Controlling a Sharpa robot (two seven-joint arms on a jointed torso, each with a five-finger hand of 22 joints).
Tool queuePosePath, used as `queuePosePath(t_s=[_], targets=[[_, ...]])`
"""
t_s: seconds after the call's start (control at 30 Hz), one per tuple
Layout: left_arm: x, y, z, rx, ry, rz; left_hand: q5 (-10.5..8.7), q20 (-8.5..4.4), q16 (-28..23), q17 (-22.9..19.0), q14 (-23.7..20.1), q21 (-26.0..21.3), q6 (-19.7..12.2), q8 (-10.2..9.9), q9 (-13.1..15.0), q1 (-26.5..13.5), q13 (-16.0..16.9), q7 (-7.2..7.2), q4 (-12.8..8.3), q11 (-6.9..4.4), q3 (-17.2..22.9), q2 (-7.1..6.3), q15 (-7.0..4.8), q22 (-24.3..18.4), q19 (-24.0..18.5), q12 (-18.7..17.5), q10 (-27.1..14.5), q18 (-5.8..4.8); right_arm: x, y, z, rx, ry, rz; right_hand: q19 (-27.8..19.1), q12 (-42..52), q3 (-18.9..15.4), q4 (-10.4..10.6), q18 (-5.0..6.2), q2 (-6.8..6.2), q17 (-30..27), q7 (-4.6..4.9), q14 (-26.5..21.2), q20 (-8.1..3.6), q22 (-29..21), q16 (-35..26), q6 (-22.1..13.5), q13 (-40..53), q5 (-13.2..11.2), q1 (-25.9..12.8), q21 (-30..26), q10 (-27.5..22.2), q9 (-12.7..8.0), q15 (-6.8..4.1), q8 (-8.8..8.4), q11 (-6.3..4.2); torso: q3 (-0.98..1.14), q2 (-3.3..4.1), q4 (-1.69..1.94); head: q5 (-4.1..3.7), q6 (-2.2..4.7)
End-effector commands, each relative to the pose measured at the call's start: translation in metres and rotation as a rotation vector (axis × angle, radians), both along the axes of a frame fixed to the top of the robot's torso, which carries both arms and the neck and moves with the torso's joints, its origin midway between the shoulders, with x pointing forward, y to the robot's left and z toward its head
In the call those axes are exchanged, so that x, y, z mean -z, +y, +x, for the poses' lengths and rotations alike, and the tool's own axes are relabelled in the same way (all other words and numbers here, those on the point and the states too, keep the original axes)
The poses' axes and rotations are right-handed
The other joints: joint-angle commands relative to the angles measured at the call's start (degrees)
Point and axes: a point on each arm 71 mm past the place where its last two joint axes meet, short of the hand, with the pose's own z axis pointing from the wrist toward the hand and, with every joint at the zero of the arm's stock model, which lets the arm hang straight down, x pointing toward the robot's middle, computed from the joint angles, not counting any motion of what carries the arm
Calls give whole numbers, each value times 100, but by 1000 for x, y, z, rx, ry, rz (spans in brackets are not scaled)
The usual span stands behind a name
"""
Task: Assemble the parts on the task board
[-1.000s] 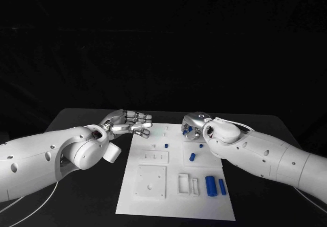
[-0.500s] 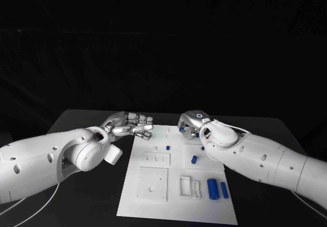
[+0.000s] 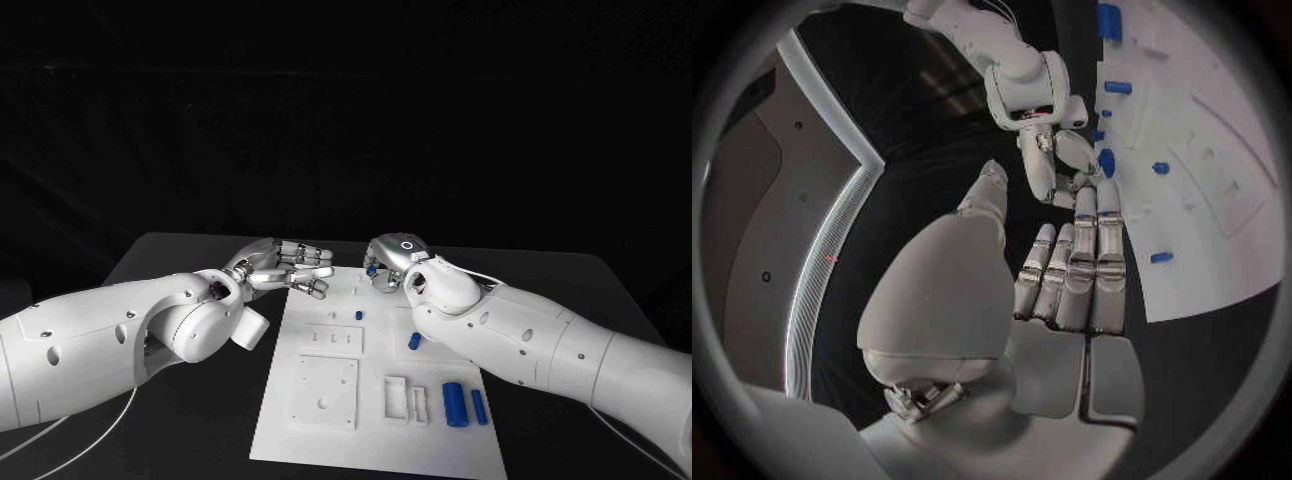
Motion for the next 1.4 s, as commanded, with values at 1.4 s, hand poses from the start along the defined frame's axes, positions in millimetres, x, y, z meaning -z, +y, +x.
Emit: queuePosePath(t_s=[1.4], targets=[[-3, -14, -2, 33, -6, -12, -19, -4, 37, 16, -70, 56, -4, -4, -7, -14, -2, 14, -118, -1, 13, 43, 1, 4, -63, -6, 35, 101, 14, 11, 7, 7, 36, -12, 0, 13, 34, -25, 44, -20, -22, 44, -12, -10, 116, -49, -50, 5, 20, -22, -61, -42, -14, -17, 25, 12, -83, 43, 112, 32, 13]])
